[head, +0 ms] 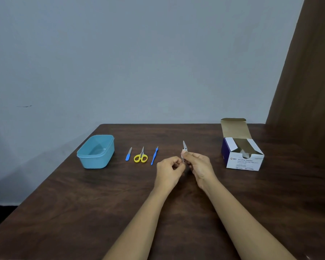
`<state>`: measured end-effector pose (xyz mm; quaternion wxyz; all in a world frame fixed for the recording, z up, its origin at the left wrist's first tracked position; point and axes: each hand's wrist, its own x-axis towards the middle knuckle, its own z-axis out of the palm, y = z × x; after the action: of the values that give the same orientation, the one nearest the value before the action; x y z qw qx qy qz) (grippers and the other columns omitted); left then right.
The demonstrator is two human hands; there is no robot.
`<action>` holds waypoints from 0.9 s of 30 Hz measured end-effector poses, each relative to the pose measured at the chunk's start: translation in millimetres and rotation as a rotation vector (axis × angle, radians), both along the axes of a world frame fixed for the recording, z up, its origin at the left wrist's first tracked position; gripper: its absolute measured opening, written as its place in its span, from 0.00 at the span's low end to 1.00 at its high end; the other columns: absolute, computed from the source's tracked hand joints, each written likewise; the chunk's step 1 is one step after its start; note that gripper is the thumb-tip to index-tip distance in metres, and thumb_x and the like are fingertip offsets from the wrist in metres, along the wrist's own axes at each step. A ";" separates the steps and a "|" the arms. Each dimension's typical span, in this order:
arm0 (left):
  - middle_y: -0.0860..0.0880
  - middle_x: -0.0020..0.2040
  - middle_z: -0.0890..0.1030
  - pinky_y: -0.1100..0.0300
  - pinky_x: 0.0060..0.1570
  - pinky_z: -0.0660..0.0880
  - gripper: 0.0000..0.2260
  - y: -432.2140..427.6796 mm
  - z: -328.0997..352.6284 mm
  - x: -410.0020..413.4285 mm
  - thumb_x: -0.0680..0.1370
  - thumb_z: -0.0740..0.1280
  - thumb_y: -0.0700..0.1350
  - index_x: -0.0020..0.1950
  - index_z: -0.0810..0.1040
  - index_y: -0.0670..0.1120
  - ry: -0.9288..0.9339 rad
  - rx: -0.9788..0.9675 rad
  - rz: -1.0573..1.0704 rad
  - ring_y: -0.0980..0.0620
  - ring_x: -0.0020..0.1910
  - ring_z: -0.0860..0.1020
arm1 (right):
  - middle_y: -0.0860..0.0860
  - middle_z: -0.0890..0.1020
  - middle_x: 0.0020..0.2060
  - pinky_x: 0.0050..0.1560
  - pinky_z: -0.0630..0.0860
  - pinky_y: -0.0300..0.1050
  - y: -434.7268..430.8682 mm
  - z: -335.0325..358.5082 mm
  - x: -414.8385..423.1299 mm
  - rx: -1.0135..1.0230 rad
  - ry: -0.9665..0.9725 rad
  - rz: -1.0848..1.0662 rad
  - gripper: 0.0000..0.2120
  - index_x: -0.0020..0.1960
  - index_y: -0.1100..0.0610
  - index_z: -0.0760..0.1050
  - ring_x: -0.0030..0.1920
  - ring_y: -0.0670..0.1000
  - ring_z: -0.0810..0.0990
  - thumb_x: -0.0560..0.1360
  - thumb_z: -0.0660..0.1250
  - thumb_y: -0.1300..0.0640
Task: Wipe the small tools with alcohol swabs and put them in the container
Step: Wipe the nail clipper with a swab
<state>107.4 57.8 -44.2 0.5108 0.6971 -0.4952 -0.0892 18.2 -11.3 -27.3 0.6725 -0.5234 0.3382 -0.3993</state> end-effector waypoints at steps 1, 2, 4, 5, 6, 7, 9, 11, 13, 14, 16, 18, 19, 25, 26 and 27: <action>0.54 0.30 0.78 0.71 0.33 0.69 0.09 -0.3 -0.2 0.2 0.75 0.67 0.42 0.35 0.77 0.50 0.002 -0.002 0.002 0.59 0.32 0.75 | 0.51 0.81 0.32 0.39 0.74 0.41 1.0 0.5 -0.2 -0.024 0.013 -0.020 0.07 0.41 0.59 0.83 0.34 0.46 0.77 0.74 0.72 0.56; 0.54 0.30 0.78 0.71 0.33 0.68 0.09 -0.5 -0.2 0.5 0.75 0.67 0.42 0.34 0.77 0.50 0.004 -0.002 0.005 0.59 0.32 0.75 | 0.50 0.82 0.33 0.40 0.73 0.40 1.2 0.4 0.0 -0.063 0.036 -0.040 0.08 0.42 0.59 0.83 0.35 0.45 0.77 0.74 0.71 0.54; 0.53 0.31 0.78 0.70 0.33 0.68 0.09 -1.0 -0.4 1.4 0.75 0.68 0.42 0.34 0.77 0.49 0.017 0.001 0.007 0.58 0.32 0.75 | 0.49 0.83 0.37 0.41 0.73 0.37 1.7 0.6 0.0 -0.152 0.090 -0.068 0.09 0.44 0.59 0.83 0.39 0.44 0.79 0.75 0.69 0.53; 0.52 0.31 0.79 0.69 0.34 0.69 0.09 -1.2 -0.3 1.7 0.75 0.68 0.42 0.34 0.77 0.49 0.026 0.000 0.006 0.58 0.32 0.75 | 0.49 0.84 0.39 0.41 0.72 0.35 1.8 1.0 0.0 -0.196 0.114 -0.073 0.11 0.45 0.59 0.83 0.41 0.43 0.79 0.76 0.68 0.52; 0.52 0.31 0.79 0.68 0.34 0.69 0.09 -1.1 0.2 1.8 0.75 0.67 0.42 0.34 0.77 0.49 0.033 0.000 0.005 0.58 0.32 0.75 | 0.49 0.84 0.40 0.40 0.72 0.33 1.0 0.9 0.2 -0.236 0.133 -0.073 0.12 0.46 0.60 0.83 0.42 0.42 0.79 0.77 0.66 0.52; 0.52 0.31 0.79 0.68 0.33 0.69 0.10 -0.9 0.7 1.7 0.75 0.67 0.42 0.34 0.77 0.49 0.035 0.000 0.005 0.58 0.31 0.75 | 0.48 0.84 0.40 0.40 0.72 0.31 0.3 0.4 0.4 -0.268 0.155 -0.065 0.14 0.46 0.60 0.83 0.42 0.41 0.79 0.78 0.65 0.52; 0.51 0.31 0.79 0.70 0.33 0.68 0.10 -0.1 1.4 1.6 0.75 0.67 0.42 0.34 0.77 0.49 0.030 -0.003 0.002 0.58 0.31 0.75 | 0.48 0.83 0.39 0.40 0.73 0.30 -1.8 -1.3 0.9 -0.297 0.185 -0.022 0.16 0.46 0.62 0.82 0.41 0.41 0.78 0.80 0.62 0.52; 0.51 0.30 0.78 0.71 0.32 0.68 0.10 1.0 1.4 1.8 0.75 0.67 0.41 0.33 0.77 0.47 0.020 -0.013 0.011 0.58 0.30 0.74 | 0.49 0.83 0.39 0.47 0.75 0.35 -4.4 -2.7 0.7 -0.268 0.183 0.052 0.14 0.46 0.62 0.82 0.43 0.44 0.79 0.80 0.62 0.54; 0.53 0.28 0.77 0.71 0.31 0.67 0.11 1.1 0.4 2.7 0.75 0.67 0.41 0.32 0.76 0.46 0.014 -0.027 0.019 0.58 0.29 0.73 | 0.52 0.83 0.40 0.51 0.77 0.46 -8.4 -4.2 0.2 -0.214 0.146 0.128 0.10 0.48 0.63 0.81 0.44 0.49 0.80 0.79 0.63 0.58; 0.53 0.28 0.77 0.71 0.30 0.67 0.11 1.1 -0.1 2.9 0.75 0.67 0.40 0.32 0.75 0.46 0.014 -0.031 0.017 0.58 0.28 0.73 | 0.53 0.82 0.40 0.50 0.78 0.47 -9.7 -4.2 -0.4 -0.185 0.126 0.155 0.09 0.49 0.64 0.80 0.43 0.50 0.79 0.79 0.64 0.60; 0.52 0.27 0.77 0.72 0.29 0.66 0.11 1.0 -0.7 2.3 0.74 0.67 0.40 0.32 0.75 0.46 0.011 -0.030 0.013 0.58 0.27 0.73 | 0.54 0.82 0.38 0.43 0.78 0.44 -10.3 -3.7 -1.5 -0.143 0.095 0.182 0.07 0.50 0.66 0.79 0.40 0.49 0.79 0.77 0.65 0.63; 0.49 0.27 0.78 0.71 0.29 0.66 0.11 0.4 -1.7 2.1 0.75 0.67 0.40 0.32 0.75 0.45 0.000 -0.028 0.010 0.58 0.27 0.72 | 0.54 0.82 0.37 0.42 0.77 0.44 -10.0 -2.8 -2.7 -0.121 0.069 0.192 0.04 0.48 0.64 0.80 0.39 0.50 0.79 0.76 0.67 0.64; 0.48 0.28 0.79 0.71 0.29 0.67 0.11 0.4 -2.0 2.0 0.75 0.67 0.40 0.32 0.76 0.45 -0.005 -0.023 0.008 0.58 0.27 0.72 | 0.53 0.82 0.37 0.43 0.77 0.45 -10.1 -3.0 -3.0 -0.111 0.061 0.192 0.04 0.47 0.63 0.80 0.40 0.50 0.79 0.75 0.68 0.64; 0.53 0.28 0.77 0.71 0.31 0.69 0.10 1.6 -0.4 1.5 0.75 0.67 0.40 0.33 0.75 0.47 -0.011 -0.002 -0.018 0.60 0.28 0.74 | 0.52 0.84 0.42 0.48 0.77 0.42 -7.5 -1.5 -2.4 -0.069 0.016 0.145 0.06 0.49 0.61 0.82 0.44 0.48 0.81 0.74 0.69 0.66; 0.52 0.28 0.78 0.71 0.31 0.69 0.10 1.9 -0.3 1.5 0.75 0.67 0.39 0.33 0.75 0.47 -0.013 0.001 -0.021 0.60 0.28 0.74 | 0.52 0.84 0.42 0.47 0.77 0.40 -7.4 -1.0 -2.7 -0.066 0.010 0.150 0.07 0.50 0.60 0.82 0.43 0.47 0.81 0.74 0.68 0.67; 0.51 0.29 0.79 0.70 0.31 0.69 0.10 2.0 -0.5 1.5 0.75 0.67 0.40 0.33 0.76 0.47 -0.013 0.001 -0.024 0.59 0.28 0.75 | 0.51 0.84 0.41 0.45 0.76 0.39 -7.3 -0.6 -2.8 -0.062 0.007 0.157 0.08 0.50 0.60 0.82 0.41 0.46 0.81 0.75 0.67 0.67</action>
<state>109.0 59.8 -44.6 0.5061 0.6918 -0.5069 -0.0910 15.3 -18.7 -27.9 0.6839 -0.5704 0.2859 -0.3539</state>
